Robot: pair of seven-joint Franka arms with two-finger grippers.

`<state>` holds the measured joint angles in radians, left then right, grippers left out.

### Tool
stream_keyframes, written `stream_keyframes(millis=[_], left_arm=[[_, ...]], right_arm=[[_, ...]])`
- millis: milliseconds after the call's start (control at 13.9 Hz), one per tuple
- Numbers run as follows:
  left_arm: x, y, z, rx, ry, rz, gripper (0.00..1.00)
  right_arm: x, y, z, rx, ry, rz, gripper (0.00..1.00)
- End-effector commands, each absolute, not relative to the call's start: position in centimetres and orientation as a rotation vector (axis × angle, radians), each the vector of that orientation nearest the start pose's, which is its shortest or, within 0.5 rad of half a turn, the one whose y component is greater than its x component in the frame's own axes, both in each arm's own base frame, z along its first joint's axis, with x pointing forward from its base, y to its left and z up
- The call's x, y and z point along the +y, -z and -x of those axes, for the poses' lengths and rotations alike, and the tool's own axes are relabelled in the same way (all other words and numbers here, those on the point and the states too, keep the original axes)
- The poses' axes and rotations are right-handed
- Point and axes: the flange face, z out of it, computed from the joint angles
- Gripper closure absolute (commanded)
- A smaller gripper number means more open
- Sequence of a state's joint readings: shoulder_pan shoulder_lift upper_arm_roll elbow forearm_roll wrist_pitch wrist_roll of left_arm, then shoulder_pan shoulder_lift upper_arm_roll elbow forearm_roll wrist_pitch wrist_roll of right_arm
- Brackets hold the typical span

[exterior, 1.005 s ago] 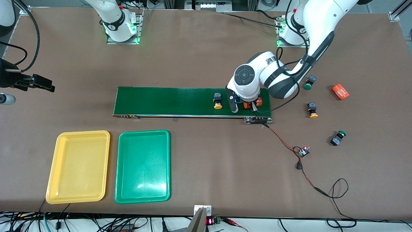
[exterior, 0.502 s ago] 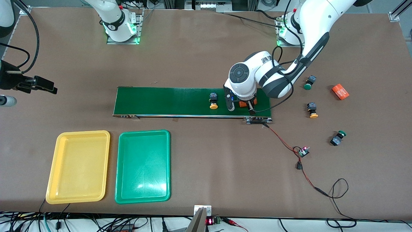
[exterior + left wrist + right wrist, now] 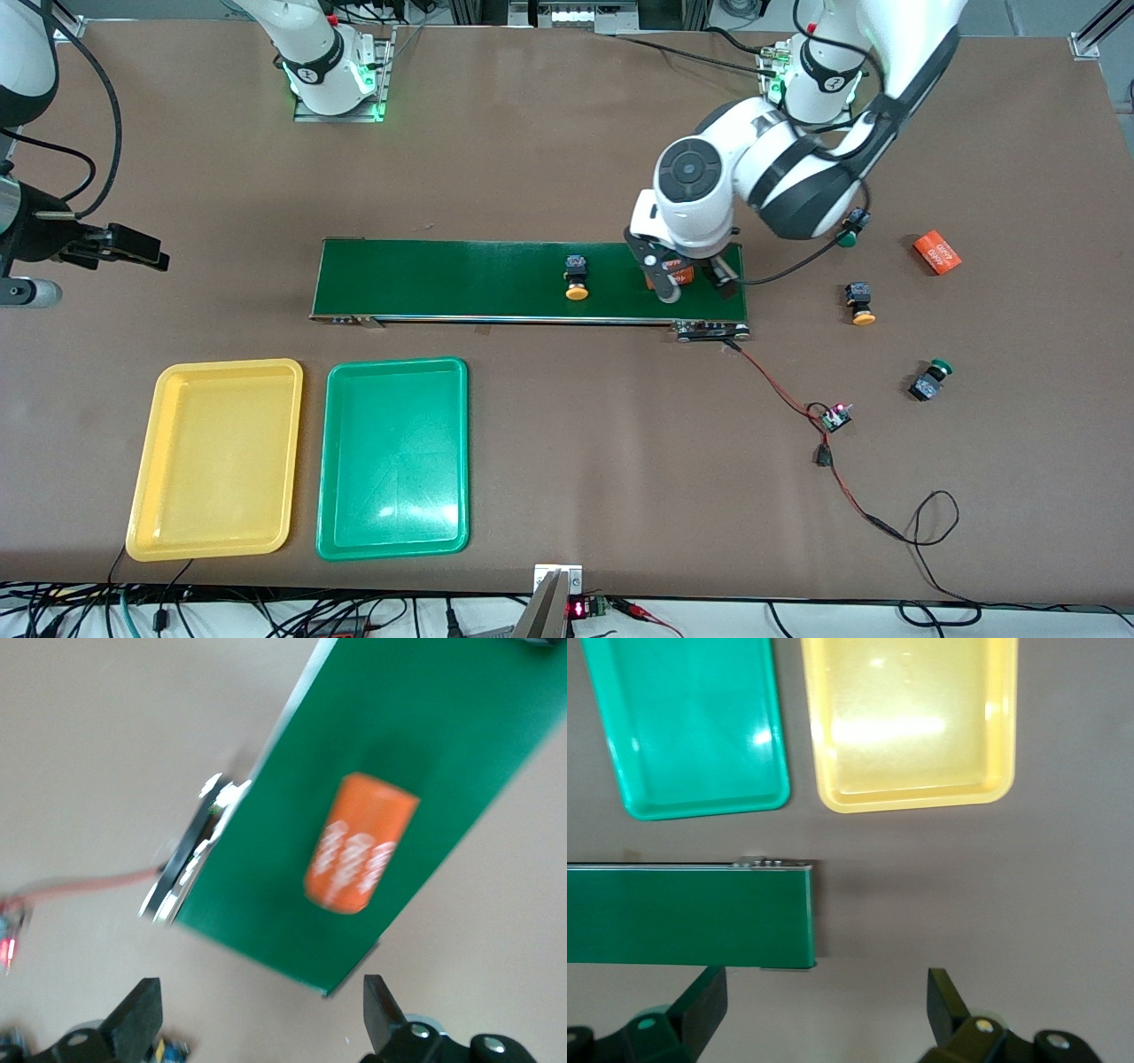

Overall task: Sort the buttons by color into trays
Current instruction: 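Place the orange cylinder on the green belt with the left gripper, then grasp the yellow button with the right gripper while the left gripper grasps another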

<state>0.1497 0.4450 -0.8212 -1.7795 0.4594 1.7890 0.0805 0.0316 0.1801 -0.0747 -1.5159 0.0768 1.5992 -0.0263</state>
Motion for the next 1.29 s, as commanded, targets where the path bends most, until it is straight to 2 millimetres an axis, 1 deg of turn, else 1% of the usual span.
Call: stream_keyframes(millis=[0,72,144,215,287,359,431,574,646,718,789,861,933,1005,1076,1148,1220], left_arm=[[-28.6,-36.8,-53.3,0.99,-0.361,2.743,0.0],[-27.8,-37.3,-53.8,0.854,-0.364,2.772,0.0],[-27.1,-37.5,-54.2,0.72,-0.353,2.797,0.0],[-25.9,-37.4,-54.8,0.6,-0.349,2.819,0.0],[-23.7,-37.1,-55.8,0.499,-0.356,2.844,0.0],[-21.9,-36.6,-56.6,0.434,-0.374,2.862,0.0],[-19.5,-35.7,-57.4,0.362,-0.405,2.877,0.0],[-14.9,-34.1,-58.5,0.205,-0.461,2.9,0.0],[-11.8,-33.2,-59.2,0.135,-0.493,2.915,0.0],[-8.5,-32.3,-59.9,0.077,-0.507,2.929,0.0],[-6.3,-31.6,-60.7,0.046,-0.493,2.946,0.0],[-4.0,-30.5,-61.5,0.048,-0.448,2.918,0.0],[-2.3,-29.0,-62.1,0.115,-0.42,2.872,0.0],[-1.0,-28.0,-63.1,0.226,-0.387,2.841,0.0],[-0.1,-27.0,-64.0,0.324,-0.369,2.845,0.0],[1.8,-25.9,-64.8,0.425,-0.363,2.855,0.0],[3.5,-25.4,-65.7,0.543,-0.329,2.859,0.0]], right_arm=[[2.8,-53.8,-61.1,-0.054,-0.177,3.051,0.0],[4.8,-53.0,-61.3,-0.088,-0.192,3.056,0.0],[5.5,-52.5,-61.5,-0.052,-0.202,3.054,0.0],[7.4,-51.8,-61.7,-0.048,-0.215,3.057,0.0],[10.0,-51.2,-61.6,-0.104,-0.213,3.061,0.0],[12.6,-50.2,-61.7,-0.161,-0.217,3.063,0.0],[14.9,-49.1,-61.6,-0.21,-0.231,3.062,0.0],[18.7,-47.3,-61.3,-0.298,-0.239,3.062,0.0],[20.6,-46.2,-61.1,-0.34,-0.256,3.063,0.0],[23.1,-45.1,-60.7,-0.348,-0.256,3.068,0.0],[24.5,-44.1,-60.6,-0.266,-0.255,3.084,0.0],[26.7,-43.1,-60.2,-0.2,-0.251,3.098,0.0],[29.1,-42.1,-59.5,-0.167,-0.245,3.108,0.0],[30.9,-40.8,-59.1,-0.112,-0.252,3.121,0.0],[33.1,-39.5,-58.2,-0.086,-0.254,3.131,0.0],[34.9,-38.3,-57.6,-0.047,-0.254,3.138,0.0],[36.8,-37.0,-56.8,0.013,-0.247,3.149,0.0]])
